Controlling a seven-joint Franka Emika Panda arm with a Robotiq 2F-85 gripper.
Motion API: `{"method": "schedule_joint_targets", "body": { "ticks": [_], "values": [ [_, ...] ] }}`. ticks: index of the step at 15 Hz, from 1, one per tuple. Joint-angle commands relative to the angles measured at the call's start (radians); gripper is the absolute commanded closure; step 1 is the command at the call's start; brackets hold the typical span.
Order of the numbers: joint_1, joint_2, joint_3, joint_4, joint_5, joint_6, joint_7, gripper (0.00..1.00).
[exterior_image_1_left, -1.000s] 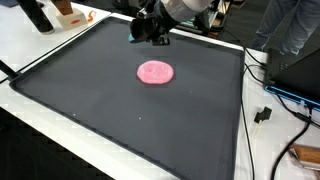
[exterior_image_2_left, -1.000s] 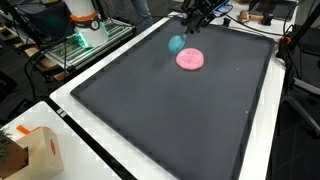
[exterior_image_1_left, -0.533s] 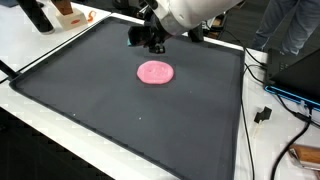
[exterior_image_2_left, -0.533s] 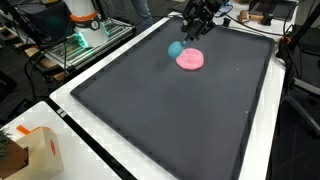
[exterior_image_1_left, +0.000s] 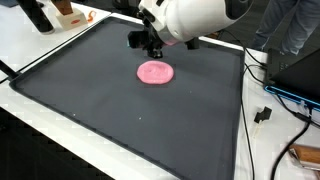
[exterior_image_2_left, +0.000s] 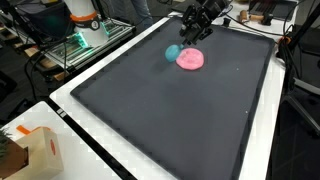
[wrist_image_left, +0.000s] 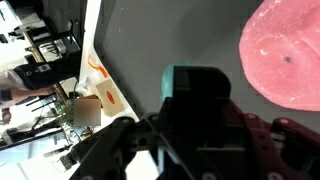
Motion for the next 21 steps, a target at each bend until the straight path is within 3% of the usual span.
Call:
{"method": "schedule_joint_targets", "body": {
  "ticks": [1, 6, 21],
  "values": [
    [0.019, 0.035, -0.013, 0.042, -0.016, -0.055, -0.018, 0.75],
    [0.021, 0.054, -0.013, 0.058, -0.014, -0.079, -0.033, 0.75],
    [-0.032, -0.019, 0.002, 0.057, 0.037, -0.013, -0.321, 0.75]
  ]
}}
